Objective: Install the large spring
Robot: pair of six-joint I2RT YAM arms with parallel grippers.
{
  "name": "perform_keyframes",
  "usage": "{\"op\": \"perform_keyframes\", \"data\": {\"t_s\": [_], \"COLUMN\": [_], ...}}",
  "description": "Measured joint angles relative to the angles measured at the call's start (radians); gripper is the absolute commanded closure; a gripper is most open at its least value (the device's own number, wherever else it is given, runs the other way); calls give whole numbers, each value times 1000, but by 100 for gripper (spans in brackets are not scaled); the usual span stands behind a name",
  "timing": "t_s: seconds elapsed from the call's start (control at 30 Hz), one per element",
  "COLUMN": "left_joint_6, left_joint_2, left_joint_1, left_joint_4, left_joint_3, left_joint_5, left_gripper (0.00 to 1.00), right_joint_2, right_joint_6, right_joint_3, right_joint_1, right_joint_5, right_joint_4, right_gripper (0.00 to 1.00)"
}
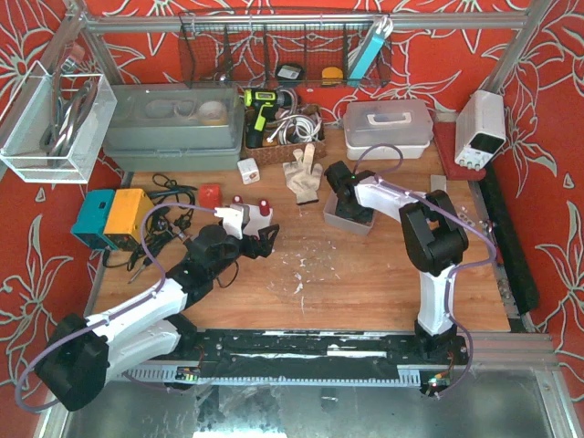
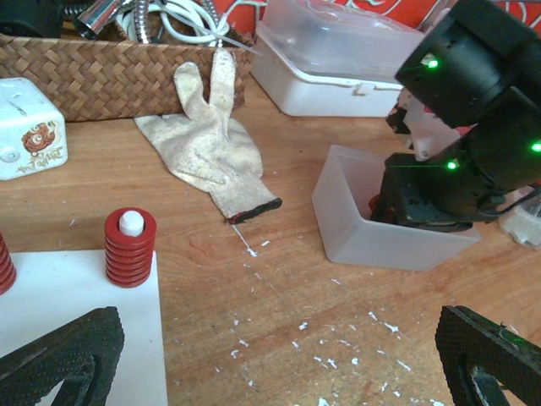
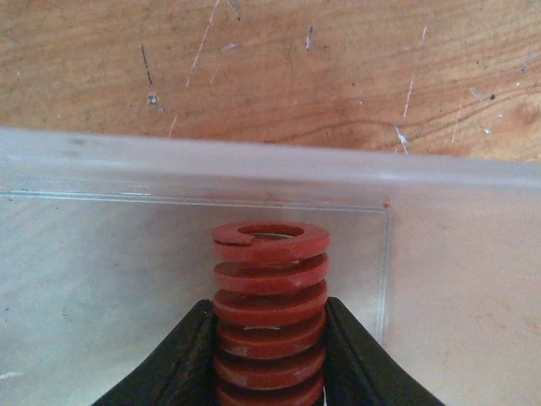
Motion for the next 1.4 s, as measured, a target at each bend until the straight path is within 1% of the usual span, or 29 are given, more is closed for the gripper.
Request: {"op": "perform_keyframes", "data": {"t_s": [0.13, 0.27, 0.5, 0.63, 0.73, 0.8, 0.9, 1.03, 1.17, 1.27, 1.3, 1.33, 1.4], "left_joint_6": [7, 12, 11, -7, -51, -85, -114, -124, -109, -83, -74, -66, -58], "left_joint_2": [7, 12, 45, 82, 101, 105, 113, 111, 106, 106, 106, 108, 115], "left_joint_1": [0, 0, 0, 0, 0, 1, 1, 1, 2, 2, 1, 1, 1], "left_joint_4": [-3, -2, -4, -40, -90, -122, -176, -240, -330, -400, -422, -441, -465], "left_joint_3": [3, 4, 4, 33, 82, 118, 190, 272, 341, 395, 414, 430, 455], "left_joint_5": [-13, -20, -30, -50, -39, -9, 73, 178, 253, 299, 312, 327, 357], "left_gripper": [0, 0, 0, 0, 0, 0, 1, 17, 32, 47, 50, 51, 49], "right_joint_2": [-77, -209, -478, -622, -716, -778, -858, -909, -910, -892, -888, -888, -888], "right_joint_6": [-29, -88, -274, -400, -480, -528, -601, -664, -724, -765, -777, -789, -808], "right_joint_3": [-86, -156, -259, -388, -507, -594, -707, -808, -909, -930, -930, -930, -930], "right_joint_1": [-1, -2, 0, 14, 54, 93, 152, 203, 265, 320, 335, 349, 370], "right_joint_5": [-23, -44, -136, -203, -240, -262, -297, -357, -407, -427, -432, -433, -436], "right_joint_4": [69, 134, 286, 383, 483, 563, 673, 837, 1038, 1099, 1117, 1133, 1165], "right_gripper": [83, 85, 87, 88, 88, 88, 88, 89, 89, 89, 89, 89, 89]}}
